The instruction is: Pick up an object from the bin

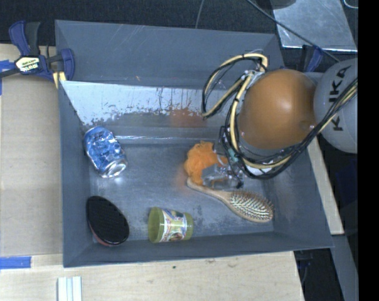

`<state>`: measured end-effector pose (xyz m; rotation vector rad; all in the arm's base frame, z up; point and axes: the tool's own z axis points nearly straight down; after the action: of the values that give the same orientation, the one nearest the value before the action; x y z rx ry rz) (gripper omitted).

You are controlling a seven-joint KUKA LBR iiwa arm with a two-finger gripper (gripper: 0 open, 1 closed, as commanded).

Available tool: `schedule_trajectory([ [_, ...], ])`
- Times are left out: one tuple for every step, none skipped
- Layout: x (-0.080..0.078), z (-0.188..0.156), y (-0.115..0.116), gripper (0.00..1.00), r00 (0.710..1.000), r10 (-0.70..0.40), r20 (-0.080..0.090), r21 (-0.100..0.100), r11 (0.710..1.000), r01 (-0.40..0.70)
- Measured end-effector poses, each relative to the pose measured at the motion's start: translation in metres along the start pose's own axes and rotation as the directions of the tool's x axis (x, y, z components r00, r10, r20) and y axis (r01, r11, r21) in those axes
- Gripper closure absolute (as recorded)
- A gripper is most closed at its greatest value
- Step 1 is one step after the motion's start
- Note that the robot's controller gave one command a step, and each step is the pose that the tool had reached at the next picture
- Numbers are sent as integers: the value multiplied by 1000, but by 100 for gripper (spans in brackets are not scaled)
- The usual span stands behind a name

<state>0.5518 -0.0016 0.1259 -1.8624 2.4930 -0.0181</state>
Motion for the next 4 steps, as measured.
schedule_trajectory([
  [-48,13,-10,100,997,79,6,3,997,-79],
  [-46,13,-10,100,996,84,3,2,996,-84],
  [-45,13,-10,100,996,85,3,2,996,-85],
  [-45,13,-10,100,996,86,2,1,996,-86],
])
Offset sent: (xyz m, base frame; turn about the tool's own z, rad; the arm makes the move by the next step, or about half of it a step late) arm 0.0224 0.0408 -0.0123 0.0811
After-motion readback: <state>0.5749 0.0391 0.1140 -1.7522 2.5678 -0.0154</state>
